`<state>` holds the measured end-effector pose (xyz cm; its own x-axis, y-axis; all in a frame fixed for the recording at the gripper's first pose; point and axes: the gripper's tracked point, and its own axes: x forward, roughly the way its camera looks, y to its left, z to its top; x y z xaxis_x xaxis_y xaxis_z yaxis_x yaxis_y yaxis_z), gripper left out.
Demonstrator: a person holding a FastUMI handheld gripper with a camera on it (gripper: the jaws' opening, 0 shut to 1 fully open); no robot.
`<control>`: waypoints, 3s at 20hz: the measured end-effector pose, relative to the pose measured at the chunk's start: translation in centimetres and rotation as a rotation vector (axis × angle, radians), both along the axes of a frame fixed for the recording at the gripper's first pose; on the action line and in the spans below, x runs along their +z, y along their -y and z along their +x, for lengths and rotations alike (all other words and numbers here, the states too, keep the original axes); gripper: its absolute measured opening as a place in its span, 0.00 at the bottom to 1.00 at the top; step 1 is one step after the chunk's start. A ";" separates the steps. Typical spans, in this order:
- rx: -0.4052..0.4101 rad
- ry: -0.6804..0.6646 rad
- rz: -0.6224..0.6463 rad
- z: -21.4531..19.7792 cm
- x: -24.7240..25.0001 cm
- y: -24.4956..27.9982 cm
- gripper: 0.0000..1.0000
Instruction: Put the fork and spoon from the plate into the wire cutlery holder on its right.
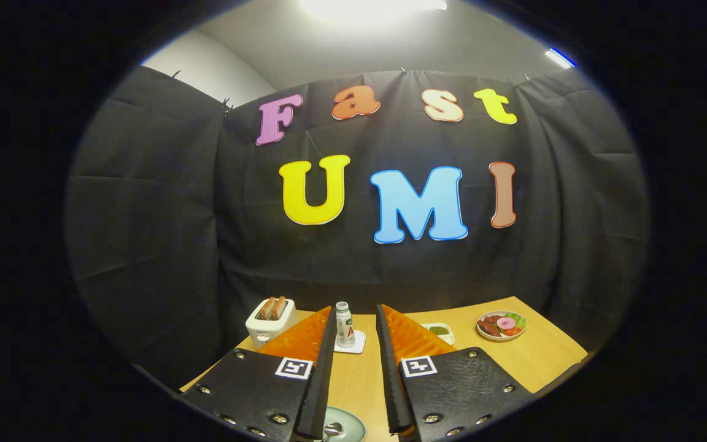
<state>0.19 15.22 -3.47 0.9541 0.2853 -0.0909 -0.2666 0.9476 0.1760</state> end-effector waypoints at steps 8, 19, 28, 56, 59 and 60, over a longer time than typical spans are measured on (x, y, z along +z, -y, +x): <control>0.052 -0.161 -0.031 -0.1 -6.0 -1.9 0.39; 0.091 -0.174 -0.053 -0.1 -6.9 -3.0 0.39; 0.107 -0.182 -0.060 -0.2 -7.0 -3.4 0.39; 0.281 -1.059 -0.014 -9.2 -30.9 -9.1 0.42; 0.306 -1.149 -0.014 -10.6 -33.0 -9.6 0.42; 0.312 -1.183 -0.020 -11.2 -33.8 -9.5 0.42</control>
<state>-10.97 24.76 -37.26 0.1716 0.4756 -0.8628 -0.1683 0.8770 0.4500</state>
